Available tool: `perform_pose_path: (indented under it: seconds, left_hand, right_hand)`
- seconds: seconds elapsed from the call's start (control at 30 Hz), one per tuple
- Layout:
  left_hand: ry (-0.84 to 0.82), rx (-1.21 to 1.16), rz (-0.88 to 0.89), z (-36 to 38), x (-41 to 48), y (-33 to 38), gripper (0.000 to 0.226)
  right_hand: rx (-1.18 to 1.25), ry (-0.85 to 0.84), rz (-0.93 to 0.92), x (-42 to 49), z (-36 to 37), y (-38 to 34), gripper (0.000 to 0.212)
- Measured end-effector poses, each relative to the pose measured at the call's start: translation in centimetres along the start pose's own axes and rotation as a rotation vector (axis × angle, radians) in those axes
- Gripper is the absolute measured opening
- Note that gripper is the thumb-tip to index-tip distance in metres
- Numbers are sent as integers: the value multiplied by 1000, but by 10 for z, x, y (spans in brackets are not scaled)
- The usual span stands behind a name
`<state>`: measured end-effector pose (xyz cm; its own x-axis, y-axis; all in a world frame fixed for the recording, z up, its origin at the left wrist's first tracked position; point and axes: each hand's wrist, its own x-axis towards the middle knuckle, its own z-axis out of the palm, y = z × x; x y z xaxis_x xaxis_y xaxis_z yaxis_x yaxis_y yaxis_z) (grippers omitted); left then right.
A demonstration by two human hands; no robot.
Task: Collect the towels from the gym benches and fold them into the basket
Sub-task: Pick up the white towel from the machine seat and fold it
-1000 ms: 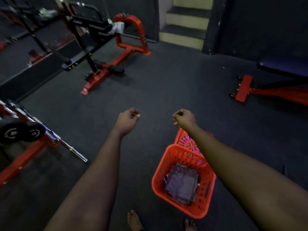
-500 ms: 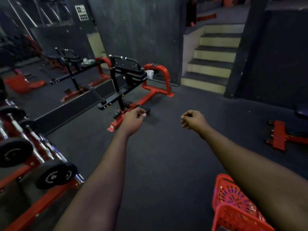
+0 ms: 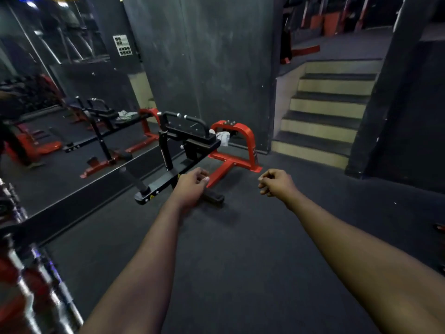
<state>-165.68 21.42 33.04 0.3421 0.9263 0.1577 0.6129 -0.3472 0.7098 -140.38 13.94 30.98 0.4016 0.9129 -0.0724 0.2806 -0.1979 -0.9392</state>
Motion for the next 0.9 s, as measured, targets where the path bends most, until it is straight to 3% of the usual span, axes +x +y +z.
perform_pose_path:
  seconds: [0.27,0.6,0.9]
  left_hand:
    - [-16,-2,2,19,196,-21,17]
    - [-30,-20,39,68,516,-80,15]
    - [-84,-54,31,136,763,-106,14]
  right_hand:
    - [9,-7,8,189,10,-32,9]
    - [-17,1,21,507,31,-50,16]
    - [-32,-52,66,759,26,-30,14]
